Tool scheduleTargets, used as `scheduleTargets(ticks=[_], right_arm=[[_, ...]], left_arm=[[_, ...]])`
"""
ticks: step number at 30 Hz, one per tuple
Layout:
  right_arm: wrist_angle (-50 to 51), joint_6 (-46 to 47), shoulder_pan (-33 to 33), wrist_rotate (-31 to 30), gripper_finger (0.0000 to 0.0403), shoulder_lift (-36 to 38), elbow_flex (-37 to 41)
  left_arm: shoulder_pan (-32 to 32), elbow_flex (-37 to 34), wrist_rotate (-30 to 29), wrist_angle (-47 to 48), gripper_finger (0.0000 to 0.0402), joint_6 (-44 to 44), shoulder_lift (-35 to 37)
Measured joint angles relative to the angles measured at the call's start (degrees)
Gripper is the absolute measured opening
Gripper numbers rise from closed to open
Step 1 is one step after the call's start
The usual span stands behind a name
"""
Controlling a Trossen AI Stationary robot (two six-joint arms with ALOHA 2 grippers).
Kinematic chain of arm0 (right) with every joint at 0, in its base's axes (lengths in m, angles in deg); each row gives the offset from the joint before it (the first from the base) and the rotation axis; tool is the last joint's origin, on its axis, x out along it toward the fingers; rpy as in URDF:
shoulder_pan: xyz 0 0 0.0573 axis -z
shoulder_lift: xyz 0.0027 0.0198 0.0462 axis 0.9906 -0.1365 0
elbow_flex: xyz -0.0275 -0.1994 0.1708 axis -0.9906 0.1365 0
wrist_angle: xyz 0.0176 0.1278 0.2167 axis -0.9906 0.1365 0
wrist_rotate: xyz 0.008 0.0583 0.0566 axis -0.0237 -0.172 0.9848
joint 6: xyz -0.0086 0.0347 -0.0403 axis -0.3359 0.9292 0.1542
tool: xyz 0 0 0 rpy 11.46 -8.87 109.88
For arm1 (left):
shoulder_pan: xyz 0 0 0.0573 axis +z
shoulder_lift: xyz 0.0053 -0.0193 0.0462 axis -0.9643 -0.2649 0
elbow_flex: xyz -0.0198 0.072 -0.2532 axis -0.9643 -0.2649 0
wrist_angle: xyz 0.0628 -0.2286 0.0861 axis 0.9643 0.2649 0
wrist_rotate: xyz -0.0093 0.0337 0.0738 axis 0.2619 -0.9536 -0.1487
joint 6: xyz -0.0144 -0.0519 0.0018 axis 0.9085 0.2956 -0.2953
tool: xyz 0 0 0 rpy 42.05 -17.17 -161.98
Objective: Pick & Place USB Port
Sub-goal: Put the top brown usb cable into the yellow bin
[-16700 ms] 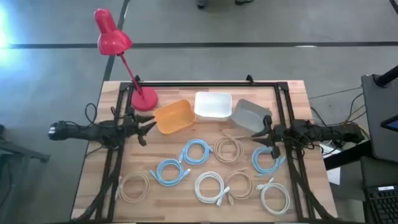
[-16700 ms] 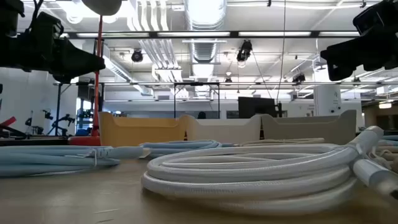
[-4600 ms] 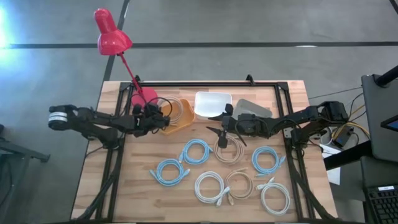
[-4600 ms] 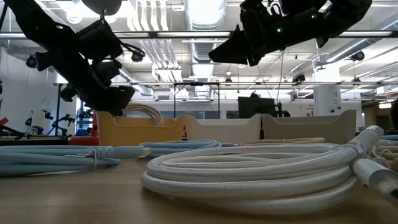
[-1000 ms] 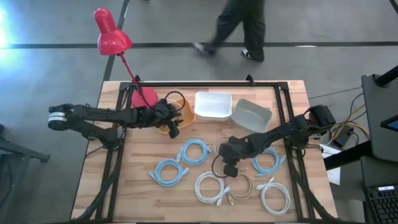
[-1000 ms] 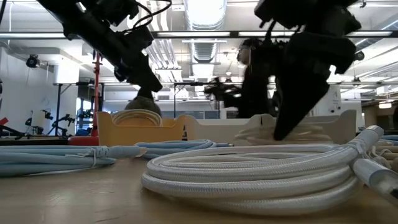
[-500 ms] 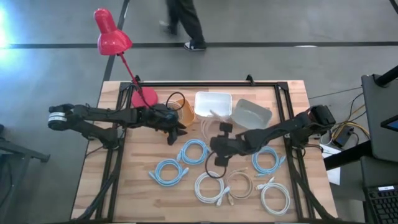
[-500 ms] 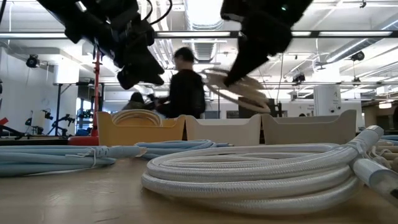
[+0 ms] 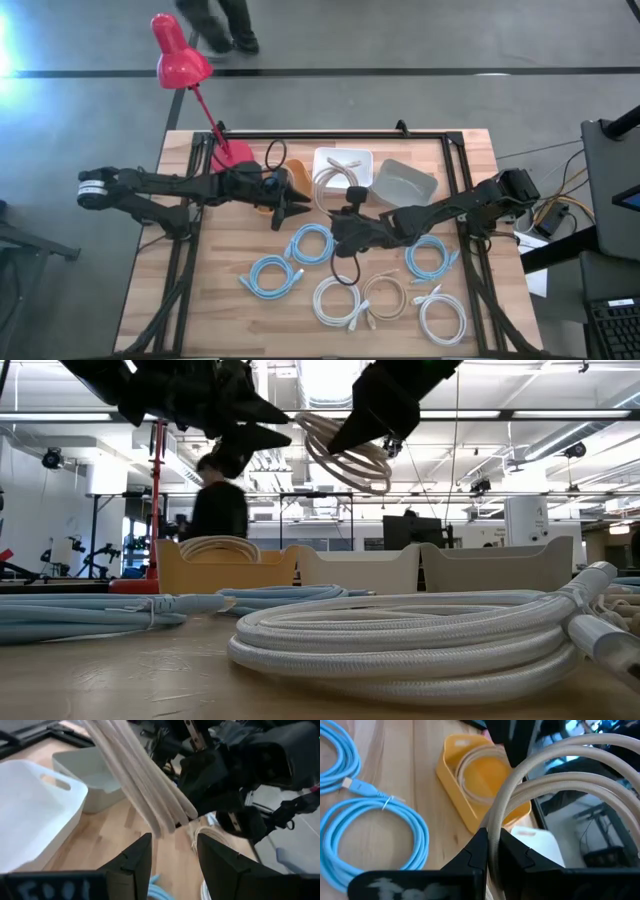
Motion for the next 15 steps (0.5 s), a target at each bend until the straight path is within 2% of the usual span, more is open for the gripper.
scheduleTargets(ticks=[10,15], right_arm=[[-0.8,-1.7,0.8,-0.9,0.0026,0.0,0.2],[-3.7,-5.8,0.8,-0.9,0.0026,0.0,0.2]], left_arm=[[0.0,0.0,2.0,-5.1,0.0153,-2.6,0.0],[0.0,0.0,1.9,-5.9,0.0153,-2.8,0.0]])
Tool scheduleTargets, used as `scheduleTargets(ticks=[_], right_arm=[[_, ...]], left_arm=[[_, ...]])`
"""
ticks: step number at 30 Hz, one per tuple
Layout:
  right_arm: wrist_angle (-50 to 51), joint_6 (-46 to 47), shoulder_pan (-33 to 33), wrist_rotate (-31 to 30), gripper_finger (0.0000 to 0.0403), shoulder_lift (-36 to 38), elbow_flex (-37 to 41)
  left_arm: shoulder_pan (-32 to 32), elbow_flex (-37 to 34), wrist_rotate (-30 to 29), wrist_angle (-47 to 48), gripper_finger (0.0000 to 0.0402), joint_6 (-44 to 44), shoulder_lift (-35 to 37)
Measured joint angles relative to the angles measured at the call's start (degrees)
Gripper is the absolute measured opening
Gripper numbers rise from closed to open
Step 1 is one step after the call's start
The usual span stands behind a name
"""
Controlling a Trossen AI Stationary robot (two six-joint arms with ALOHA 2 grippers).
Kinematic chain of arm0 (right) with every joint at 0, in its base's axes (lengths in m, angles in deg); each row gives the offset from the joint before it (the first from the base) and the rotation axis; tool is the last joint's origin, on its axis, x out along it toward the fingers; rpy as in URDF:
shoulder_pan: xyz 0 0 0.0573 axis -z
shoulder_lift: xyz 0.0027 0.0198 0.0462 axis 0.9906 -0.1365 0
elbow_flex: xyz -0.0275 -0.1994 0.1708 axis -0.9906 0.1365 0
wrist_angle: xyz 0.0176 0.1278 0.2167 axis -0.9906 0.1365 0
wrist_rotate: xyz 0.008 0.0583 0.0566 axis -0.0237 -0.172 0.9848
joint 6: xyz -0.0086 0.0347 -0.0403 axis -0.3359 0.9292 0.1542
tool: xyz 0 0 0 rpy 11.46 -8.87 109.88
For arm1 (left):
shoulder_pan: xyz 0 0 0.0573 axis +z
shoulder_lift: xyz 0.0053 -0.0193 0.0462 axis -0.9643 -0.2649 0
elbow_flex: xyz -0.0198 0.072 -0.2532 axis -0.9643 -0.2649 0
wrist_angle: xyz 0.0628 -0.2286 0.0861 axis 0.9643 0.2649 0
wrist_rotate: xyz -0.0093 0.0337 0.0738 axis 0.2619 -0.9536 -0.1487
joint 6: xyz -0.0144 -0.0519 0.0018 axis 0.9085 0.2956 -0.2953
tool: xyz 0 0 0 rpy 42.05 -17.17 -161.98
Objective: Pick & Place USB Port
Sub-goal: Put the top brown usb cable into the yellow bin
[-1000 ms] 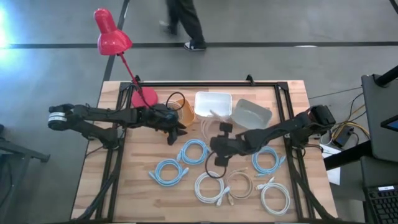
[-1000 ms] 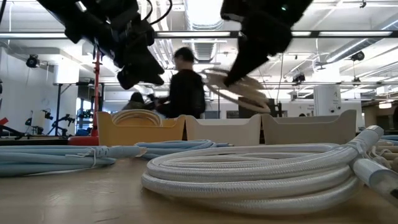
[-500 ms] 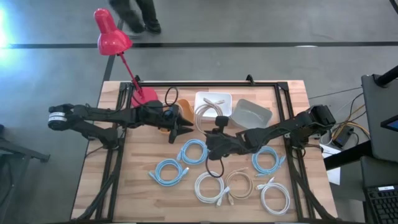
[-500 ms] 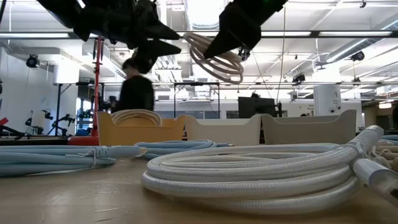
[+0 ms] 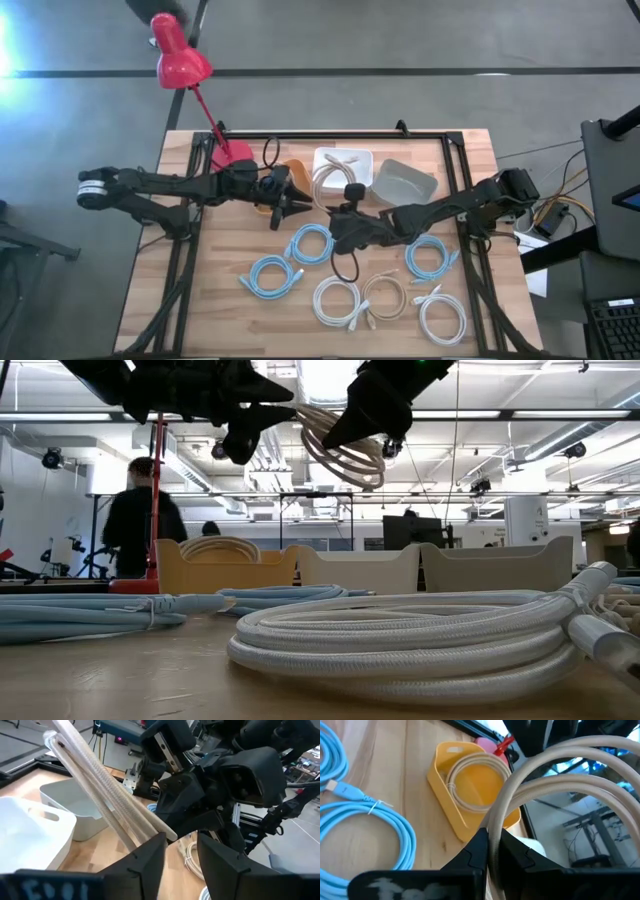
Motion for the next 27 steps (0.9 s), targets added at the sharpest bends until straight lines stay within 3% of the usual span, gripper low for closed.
scheduleTargets(ticks=[15,21,27], right_arm=[[-1.3,-1.8,0.0,-0.6,0.0026,0.0,0.1],[0.4,-1.8,-0.3,-10.5,0.0026,0.0,0.1],[0.4,-1.8,-0.2,-9.7,0.0026,0.0,0.1]], left_arm=[[0.1,0.1,-5.4,-0.1,0.0152,0.0,0.0],[0.2,0.0,-7.5,2.0,0.0152,1.4,-0.2],[0.3,0.0,-10.6,0.5,0.0152,0.4,-0.2]])
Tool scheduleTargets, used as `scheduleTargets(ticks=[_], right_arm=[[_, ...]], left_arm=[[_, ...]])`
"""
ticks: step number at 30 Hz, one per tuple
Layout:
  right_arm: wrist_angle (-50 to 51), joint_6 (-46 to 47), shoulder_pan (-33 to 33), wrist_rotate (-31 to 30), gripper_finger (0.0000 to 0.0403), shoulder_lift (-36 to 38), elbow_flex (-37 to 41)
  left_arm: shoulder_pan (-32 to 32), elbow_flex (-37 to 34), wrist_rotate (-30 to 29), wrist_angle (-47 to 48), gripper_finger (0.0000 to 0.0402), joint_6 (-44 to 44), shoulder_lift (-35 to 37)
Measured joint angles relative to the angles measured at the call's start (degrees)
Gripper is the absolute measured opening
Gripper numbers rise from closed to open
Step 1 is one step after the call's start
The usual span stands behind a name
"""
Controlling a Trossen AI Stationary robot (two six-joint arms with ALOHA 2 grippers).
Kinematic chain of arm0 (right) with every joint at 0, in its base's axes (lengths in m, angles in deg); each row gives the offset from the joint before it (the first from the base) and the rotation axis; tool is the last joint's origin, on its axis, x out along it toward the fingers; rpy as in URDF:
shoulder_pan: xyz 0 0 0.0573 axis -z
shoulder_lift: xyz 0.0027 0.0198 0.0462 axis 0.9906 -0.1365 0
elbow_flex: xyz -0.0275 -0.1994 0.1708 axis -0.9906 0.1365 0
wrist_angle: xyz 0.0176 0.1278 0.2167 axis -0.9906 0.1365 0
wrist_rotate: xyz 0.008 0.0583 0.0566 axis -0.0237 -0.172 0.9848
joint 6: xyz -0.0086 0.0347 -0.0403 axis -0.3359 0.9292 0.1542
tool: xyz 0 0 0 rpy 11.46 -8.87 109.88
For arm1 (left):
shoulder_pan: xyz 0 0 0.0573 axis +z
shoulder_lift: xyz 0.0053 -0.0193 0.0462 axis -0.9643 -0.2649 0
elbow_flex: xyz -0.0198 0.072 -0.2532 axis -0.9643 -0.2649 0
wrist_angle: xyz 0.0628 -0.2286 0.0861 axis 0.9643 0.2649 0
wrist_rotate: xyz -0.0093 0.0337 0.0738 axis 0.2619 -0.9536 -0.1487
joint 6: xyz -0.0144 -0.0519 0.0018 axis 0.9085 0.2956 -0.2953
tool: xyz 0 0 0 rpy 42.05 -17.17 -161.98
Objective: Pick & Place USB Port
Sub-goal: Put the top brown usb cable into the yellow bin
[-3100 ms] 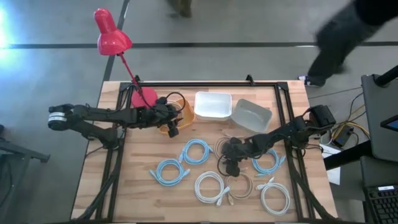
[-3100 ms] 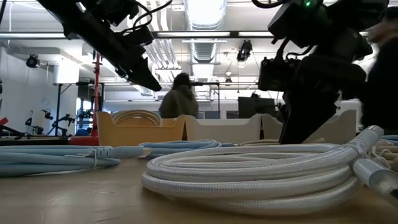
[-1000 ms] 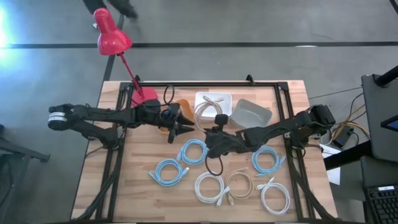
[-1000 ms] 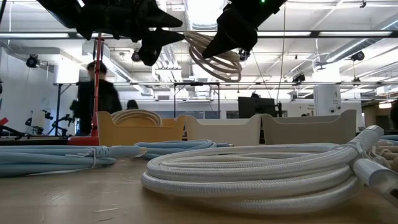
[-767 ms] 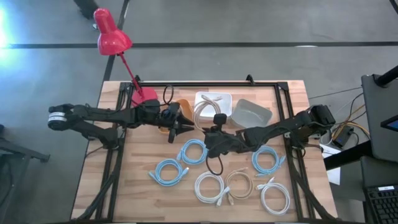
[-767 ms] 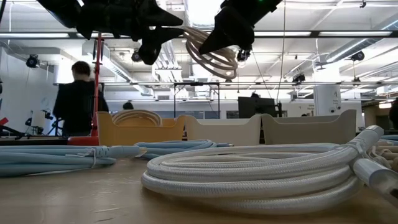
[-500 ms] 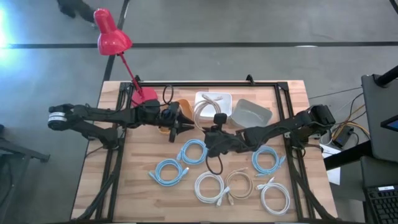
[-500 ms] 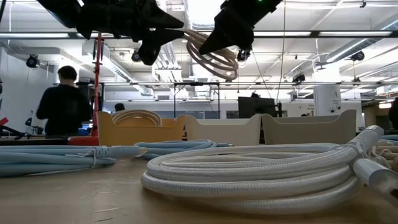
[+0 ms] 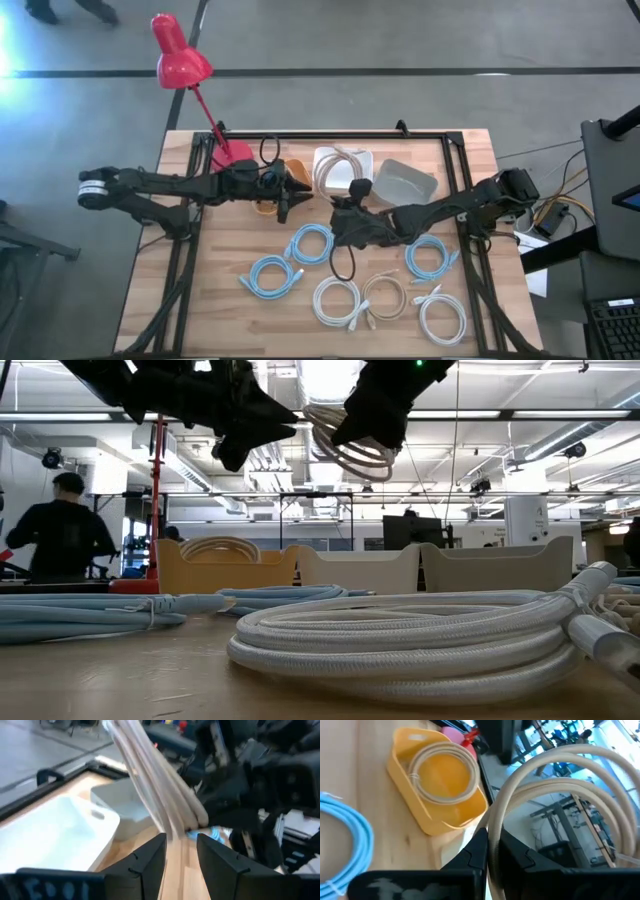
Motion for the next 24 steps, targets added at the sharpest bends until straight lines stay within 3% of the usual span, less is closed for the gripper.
scheduleTargets(ticks=[4,18,24], right_arm=[[-0.2,-0.2,0.0,2.4,0.0026,0.0,0.1],[-3.3,-3.1,0.3,4.8,0.0026,0.0,0.2],[-3.6,-3.2,0.4,4.8,0.0026,0.0,0.3]], left_arm=[[0.0,0.1,3.7,-3.8,0.0152,-0.4,-0.1],[0.2,1.5,3.6,-6.9,0.02,-1.0,-5.2],[0.2,1.6,3.5,-10.5,0.0188,-2.2,-5.4]])
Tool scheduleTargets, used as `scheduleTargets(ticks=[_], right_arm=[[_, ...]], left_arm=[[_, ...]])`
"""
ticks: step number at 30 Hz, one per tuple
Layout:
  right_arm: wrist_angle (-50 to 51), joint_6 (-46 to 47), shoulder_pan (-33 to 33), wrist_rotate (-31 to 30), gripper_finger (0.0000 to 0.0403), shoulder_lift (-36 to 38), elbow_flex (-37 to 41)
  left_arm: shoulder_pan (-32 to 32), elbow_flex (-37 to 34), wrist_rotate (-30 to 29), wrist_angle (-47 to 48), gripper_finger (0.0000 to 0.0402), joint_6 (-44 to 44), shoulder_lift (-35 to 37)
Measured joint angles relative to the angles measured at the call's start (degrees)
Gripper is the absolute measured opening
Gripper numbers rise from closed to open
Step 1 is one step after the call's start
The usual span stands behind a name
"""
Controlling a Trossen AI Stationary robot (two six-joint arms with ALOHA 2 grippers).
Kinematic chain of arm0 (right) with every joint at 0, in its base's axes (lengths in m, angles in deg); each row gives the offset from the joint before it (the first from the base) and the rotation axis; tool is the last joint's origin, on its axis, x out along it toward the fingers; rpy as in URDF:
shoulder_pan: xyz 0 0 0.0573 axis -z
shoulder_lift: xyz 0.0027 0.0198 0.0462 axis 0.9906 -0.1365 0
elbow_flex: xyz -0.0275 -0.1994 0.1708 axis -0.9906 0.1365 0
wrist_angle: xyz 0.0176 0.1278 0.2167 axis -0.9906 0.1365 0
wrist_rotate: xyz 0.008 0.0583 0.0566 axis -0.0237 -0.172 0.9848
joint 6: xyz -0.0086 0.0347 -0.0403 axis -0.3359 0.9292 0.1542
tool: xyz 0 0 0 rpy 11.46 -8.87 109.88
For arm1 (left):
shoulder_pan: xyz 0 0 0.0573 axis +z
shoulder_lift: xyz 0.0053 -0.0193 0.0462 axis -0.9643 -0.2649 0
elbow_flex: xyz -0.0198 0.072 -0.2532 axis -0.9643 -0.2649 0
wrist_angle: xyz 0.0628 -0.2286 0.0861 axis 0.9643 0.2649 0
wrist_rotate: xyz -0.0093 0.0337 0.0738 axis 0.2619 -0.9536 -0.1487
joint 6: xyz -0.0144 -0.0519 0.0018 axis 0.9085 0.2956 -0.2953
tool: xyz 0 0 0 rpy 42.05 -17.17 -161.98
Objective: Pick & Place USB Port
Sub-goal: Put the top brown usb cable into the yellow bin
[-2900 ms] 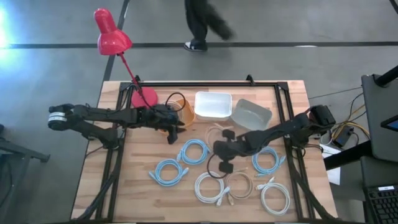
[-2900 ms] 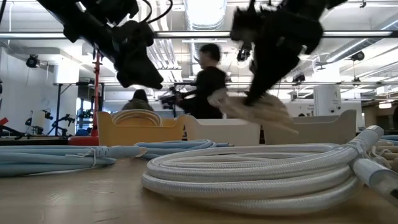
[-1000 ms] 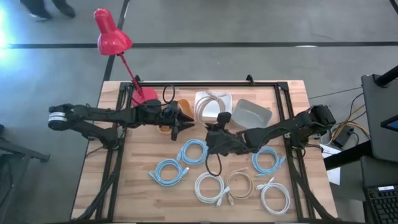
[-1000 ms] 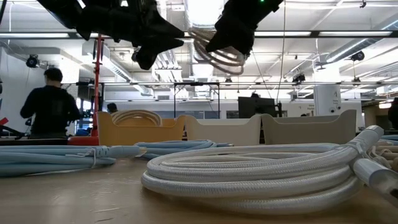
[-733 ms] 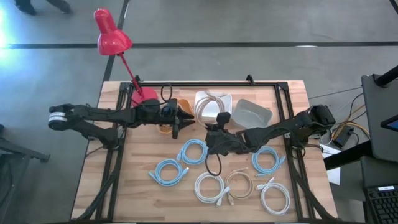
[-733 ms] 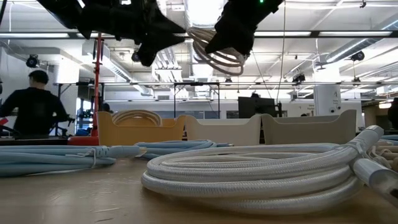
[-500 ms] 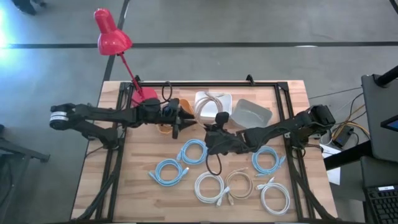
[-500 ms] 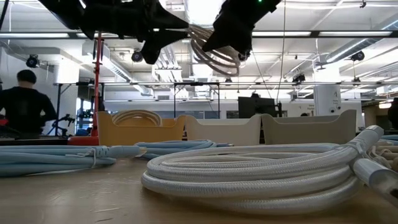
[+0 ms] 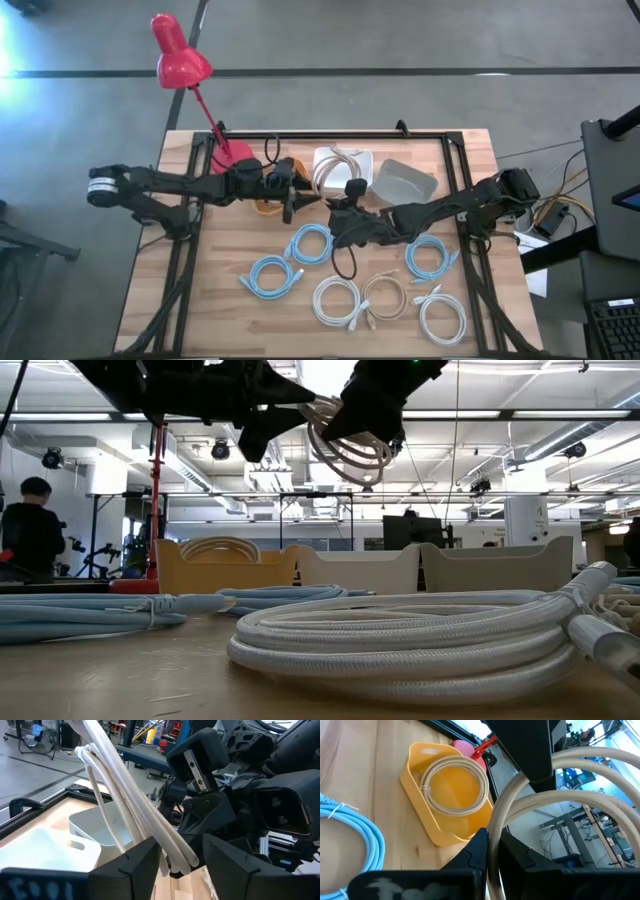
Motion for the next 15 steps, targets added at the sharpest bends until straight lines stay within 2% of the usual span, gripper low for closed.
scheduleTargets(ticks=[4,10,15], right_arm=[[0.3,0.0,0.0,0.2,0.0027,0.0,-0.1],[0.7,0.0,0.0,0.1,0.0027,-0.1,0.0],[0.7,3.4,0.2,0.4,0.0038,-0.1,0.0]], left_arm=[[0.1,0.0,-0.1,-0.2,0.0141,-0.1,-0.4],[0.1,0.2,0.6,-0.7,0.0024,-2.9,-1.4],[0.1,0.2,0.5,-0.4,0.0018,-3.5,-1.4]])
